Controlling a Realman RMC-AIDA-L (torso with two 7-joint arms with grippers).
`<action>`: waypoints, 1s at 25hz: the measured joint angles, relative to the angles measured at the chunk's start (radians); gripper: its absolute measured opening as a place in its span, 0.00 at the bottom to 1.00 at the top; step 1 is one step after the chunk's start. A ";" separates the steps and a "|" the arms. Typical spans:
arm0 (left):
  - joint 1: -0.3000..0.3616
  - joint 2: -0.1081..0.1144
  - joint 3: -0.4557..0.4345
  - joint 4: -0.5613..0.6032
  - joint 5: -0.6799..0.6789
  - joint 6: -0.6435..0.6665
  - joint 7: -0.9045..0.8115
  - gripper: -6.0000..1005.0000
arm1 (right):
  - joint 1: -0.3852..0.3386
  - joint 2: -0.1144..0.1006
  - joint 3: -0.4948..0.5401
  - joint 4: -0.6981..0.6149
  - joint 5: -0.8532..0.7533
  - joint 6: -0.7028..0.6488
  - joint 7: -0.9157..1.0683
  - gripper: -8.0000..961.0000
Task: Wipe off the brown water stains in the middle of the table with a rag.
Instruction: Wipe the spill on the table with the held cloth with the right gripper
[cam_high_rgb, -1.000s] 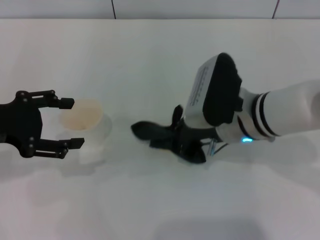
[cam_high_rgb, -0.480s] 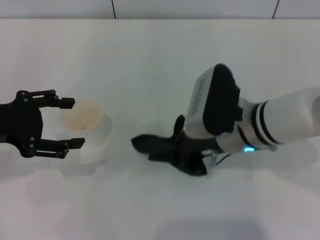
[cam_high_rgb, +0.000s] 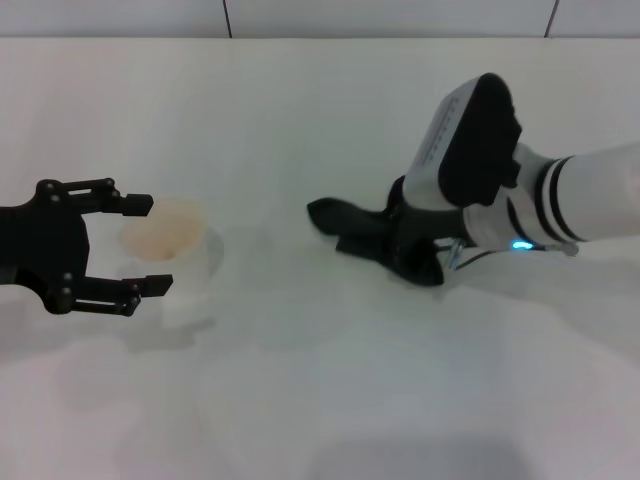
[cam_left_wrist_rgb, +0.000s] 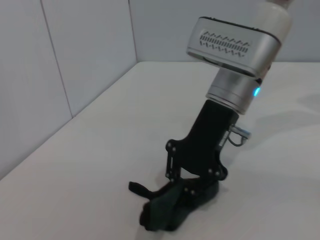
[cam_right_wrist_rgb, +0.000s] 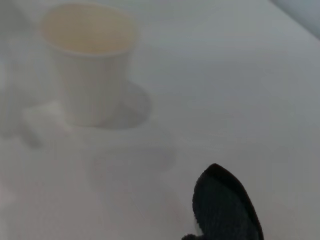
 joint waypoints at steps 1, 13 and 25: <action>0.000 0.000 0.000 0.000 0.000 0.000 0.000 0.86 | 0.002 -0.001 0.005 0.009 0.000 0.012 -0.001 0.12; 0.005 -0.004 0.000 0.000 0.001 -0.001 -0.006 0.86 | -0.028 -0.003 0.072 0.054 -0.026 0.099 -0.003 0.15; -0.002 -0.004 0.000 0.001 0.002 -0.007 -0.006 0.86 | -0.102 -0.003 -0.004 -0.129 -0.012 -0.065 0.002 0.17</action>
